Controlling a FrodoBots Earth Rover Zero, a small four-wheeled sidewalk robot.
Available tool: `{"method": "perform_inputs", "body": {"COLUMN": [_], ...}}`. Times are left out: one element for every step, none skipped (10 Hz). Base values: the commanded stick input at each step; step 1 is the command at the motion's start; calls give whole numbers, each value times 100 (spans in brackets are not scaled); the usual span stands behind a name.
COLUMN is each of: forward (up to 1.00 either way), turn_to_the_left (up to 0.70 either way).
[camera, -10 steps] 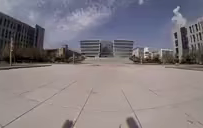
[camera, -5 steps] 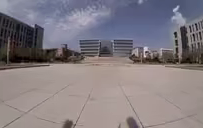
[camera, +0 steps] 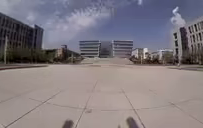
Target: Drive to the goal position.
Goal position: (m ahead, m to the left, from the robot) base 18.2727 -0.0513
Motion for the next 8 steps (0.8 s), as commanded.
{"method": "perform_inputs", "body": {"forward": [70, 70, 70, 70, 70, 70, 70, 70], "turn_to_the_left": [22, 8, 2, 2, 2, 2, 2, 2]}}
